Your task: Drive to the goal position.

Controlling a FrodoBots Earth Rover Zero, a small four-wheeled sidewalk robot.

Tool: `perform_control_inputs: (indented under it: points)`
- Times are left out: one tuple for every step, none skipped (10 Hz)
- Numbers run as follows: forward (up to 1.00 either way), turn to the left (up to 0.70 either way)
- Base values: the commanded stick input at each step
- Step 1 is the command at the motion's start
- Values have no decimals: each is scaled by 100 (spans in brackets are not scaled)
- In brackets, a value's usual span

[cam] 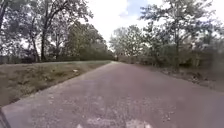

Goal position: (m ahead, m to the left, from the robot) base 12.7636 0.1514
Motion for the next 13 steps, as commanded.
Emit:
perform_control_inputs:
  points:
    - [100, 0]
    - [100, 0]
    - [100, 0]
    - [100, 0]
    - [100, 0]
    - [100, 0]
    - [100, 0]
    - [100, 0]
    - [100, 0]
    - [100, 0]
    - [100, 0]
    - [100, 0]
    - [100, 0]
